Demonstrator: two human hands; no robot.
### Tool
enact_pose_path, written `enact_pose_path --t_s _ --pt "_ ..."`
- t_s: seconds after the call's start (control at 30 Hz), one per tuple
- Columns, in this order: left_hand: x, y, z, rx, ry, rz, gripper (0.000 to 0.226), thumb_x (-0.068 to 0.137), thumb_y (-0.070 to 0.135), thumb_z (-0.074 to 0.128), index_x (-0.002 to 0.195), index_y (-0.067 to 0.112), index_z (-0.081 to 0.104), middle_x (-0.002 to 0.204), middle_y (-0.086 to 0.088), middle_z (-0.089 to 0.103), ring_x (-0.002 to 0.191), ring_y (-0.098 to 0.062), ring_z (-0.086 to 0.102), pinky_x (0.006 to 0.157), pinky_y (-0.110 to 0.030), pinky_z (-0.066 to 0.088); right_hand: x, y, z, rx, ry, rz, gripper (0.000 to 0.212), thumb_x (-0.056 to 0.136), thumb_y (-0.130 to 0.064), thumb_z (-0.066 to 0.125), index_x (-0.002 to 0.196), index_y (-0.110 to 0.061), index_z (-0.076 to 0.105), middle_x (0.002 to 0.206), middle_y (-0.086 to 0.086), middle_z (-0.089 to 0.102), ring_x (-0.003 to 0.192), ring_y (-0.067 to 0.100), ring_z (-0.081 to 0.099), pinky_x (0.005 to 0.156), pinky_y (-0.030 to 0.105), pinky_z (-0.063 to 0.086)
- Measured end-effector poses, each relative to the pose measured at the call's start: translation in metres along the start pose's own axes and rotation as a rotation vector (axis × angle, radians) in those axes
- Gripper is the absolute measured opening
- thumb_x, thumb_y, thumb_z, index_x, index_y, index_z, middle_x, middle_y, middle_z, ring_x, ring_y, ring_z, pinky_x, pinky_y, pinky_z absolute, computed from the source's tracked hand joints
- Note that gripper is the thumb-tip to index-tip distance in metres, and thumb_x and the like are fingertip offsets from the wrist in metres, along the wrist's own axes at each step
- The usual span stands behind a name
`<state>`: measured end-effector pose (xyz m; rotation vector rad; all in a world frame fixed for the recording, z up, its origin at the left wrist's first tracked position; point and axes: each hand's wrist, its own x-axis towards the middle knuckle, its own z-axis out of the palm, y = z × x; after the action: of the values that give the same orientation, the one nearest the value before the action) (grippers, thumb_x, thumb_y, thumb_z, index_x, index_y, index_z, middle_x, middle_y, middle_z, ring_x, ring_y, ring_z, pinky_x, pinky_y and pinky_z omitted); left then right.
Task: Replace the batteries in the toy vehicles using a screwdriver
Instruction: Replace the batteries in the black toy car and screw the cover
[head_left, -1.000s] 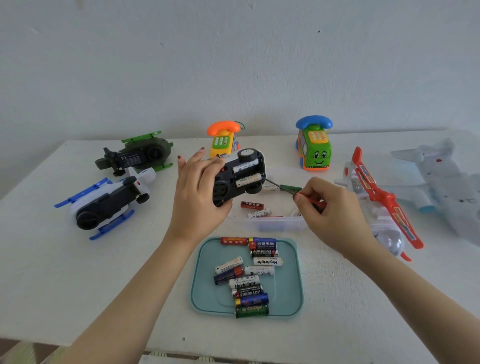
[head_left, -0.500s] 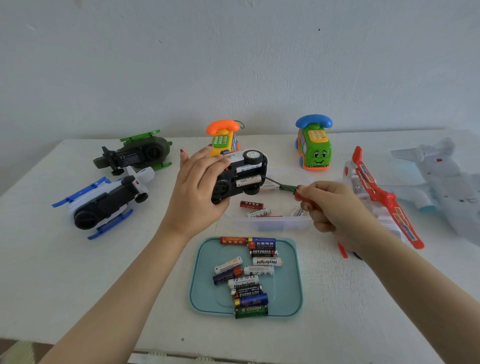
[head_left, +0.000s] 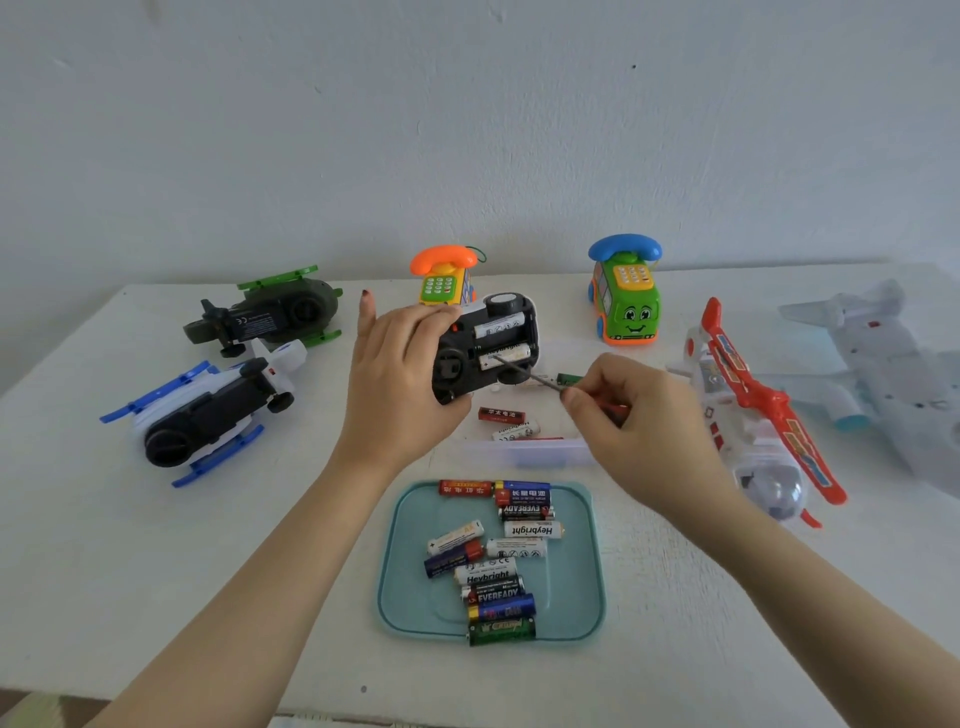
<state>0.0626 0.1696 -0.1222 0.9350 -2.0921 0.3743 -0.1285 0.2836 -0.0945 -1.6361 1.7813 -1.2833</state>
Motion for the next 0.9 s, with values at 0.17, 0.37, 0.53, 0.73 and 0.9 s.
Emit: enact_pose_path --t_s 0.17,0.37,0.53,0.73,0.9 --pt "-0.001 0.008 0.003 0.001 0.022 -0.064 0.061 0.063 0.028 0.077 0.116 0.004 0.059 0.108 -0.012 0.062 0.105 -0.026 0.053 0.119 -0.044 0.009 0.001 -0.004 0.008 -0.041 -0.044 -0.048 0.022 0.089 -0.012 0.062 0.069 -0.009 0.055 0.048 -0.011 0.046 0.047 -0.001 0.046 0.048 0.008 0.035" --pt "-0.006 0.010 0.002 0.034 0.007 -0.112 0.064 0.062 0.031 0.079 0.117 0.004 0.061 0.107 -0.012 0.062 0.103 -0.028 0.056 0.119 -0.045 0.011 0.000 -0.007 0.011 -0.091 -0.050 -0.086 0.021 0.089 -0.012 0.061 0.071 -0.009 0.053 0.052 -0.008 0.049 0.051 0.004 0.047 0.050 0.013 0.036" --pt "-0.008 0.010 -0.001 0.082 0.000 -0.113 0.064 0.062 0.033 0.078 0.116 0.004 0.061 0.107 -0.011 0.063 0.102 -0.028 0.057 0.118 -0.048 0.014 -0.003 -0.011 0.014 -0.161 -0.071 -0.126 0.017 0.090 -0.014 0.059 0.076 -0.006 0.054 0.054 -0.006 0.051 0.061 0.012 0.050 0.051 0.018 0.037" --pt "-0.008 0.014 0.000 0.180 0.041 -0.085 0.056 0.062 0.031 0.076 0.111 0.006 0.064 0.105 -0.008 0.065 0.097 -0.025 0.055 0.105 -0.046 0.029 -0.007 -0.020 0.023 -0.315 -0.111 -0.147 0.019 0.095 -0.018 0.049 0.079 -0.011 0.041 0.062 0.001 0.048 0.057 0.022 0.046 0.050 0.036 0.037" --pt "-0.006 0.023 0.001 0.273 0.082 -0.061 0.047 0.065 0.026 0.073 0.108 0.010 0.065 0.103 -0.005 0.066 0.090 -0.023 0.057 0.083 -0.037 0.030 -0.017 -0.024 0.036 -0.543 -0.144 -0.168 0.018 0.097 -0.009 0.041 0.087 -0.016 0.029 0.074 0.002 0.044 0.056 0.026 0.045 0.041 0.026 0.022"
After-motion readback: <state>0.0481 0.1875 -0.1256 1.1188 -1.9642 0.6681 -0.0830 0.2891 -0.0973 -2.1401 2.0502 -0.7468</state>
